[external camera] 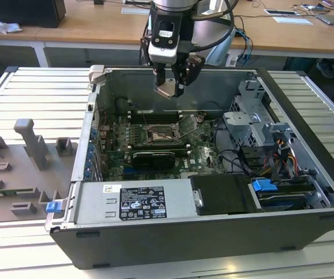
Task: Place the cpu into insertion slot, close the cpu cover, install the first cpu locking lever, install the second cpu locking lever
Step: 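Place the cpu into insertion slot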
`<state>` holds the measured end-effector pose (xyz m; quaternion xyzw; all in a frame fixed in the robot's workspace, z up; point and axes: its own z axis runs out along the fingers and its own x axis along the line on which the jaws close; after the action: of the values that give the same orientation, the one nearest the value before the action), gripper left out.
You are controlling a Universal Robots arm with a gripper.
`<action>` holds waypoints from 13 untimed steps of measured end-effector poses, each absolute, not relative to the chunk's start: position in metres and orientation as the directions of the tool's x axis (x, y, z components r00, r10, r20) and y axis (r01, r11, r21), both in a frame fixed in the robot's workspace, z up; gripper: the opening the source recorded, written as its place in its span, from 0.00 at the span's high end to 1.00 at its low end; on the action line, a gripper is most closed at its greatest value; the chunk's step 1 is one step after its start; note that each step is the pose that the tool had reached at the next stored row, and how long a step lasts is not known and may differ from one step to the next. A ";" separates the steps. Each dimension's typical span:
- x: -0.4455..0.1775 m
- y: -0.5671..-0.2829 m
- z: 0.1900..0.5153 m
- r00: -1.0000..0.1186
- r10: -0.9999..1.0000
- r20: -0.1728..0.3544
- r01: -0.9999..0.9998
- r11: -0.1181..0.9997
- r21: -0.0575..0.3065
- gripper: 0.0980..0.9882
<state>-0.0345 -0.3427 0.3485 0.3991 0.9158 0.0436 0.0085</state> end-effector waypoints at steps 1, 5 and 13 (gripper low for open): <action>-0.035 -0.343 0.348 -0.678 0.735 0.019 0.733 0.674 0.087 0.50; -0.035 -0.343 0.347 -0.668 0.744 0.019 0.742 0.664 0.087 0.50; -0.035 -0.343 0.344 -0.649 0.761 0.019 0.759 0.645 0.087 0.50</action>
<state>-0.0346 -0.3427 0.3445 0.4191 0.9069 0.0434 0.0095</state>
